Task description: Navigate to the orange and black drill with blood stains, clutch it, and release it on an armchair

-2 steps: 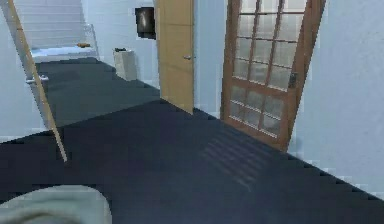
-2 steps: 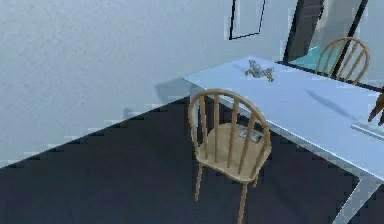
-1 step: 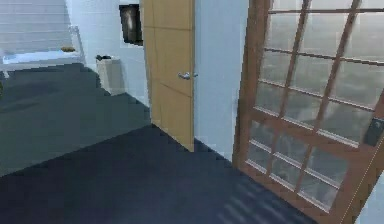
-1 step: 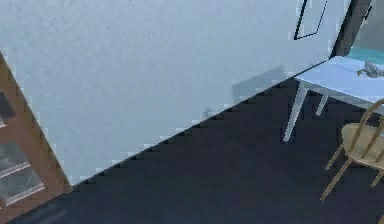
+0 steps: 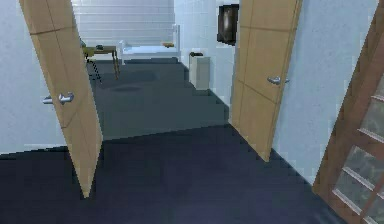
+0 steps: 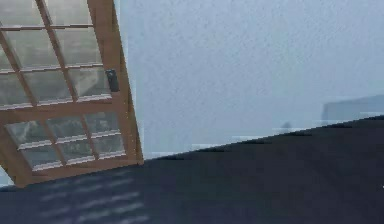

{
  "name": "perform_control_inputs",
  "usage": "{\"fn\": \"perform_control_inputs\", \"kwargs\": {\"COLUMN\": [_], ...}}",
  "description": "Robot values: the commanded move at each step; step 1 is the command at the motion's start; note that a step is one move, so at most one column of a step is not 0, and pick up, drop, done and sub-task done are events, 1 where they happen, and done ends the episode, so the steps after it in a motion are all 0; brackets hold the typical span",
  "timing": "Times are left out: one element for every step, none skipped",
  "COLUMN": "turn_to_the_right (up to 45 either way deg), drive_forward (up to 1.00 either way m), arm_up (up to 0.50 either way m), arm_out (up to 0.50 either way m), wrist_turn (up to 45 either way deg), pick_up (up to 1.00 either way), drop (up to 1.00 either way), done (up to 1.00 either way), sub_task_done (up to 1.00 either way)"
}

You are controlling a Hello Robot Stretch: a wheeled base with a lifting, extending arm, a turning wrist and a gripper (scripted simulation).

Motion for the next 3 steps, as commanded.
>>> {"fn": "perform_control_inputs", "kwargs": {"turn_to_the_right": [0.0,0.0,0.0], "drive_forward": [1.00,1.00,1.00], "arm_up": [0.00,0.00,0.00], "arm_out": [0.00,0.00,0.00], "wrist_turn": [0.0,0.0,0.0], "pick_up": [0.00,0.00,0.00], "drop": [0.00,0.00,0.00], "done": [0.00,0.00,0.00], "sub_task_done": [0.00,0.00,0.00]}}
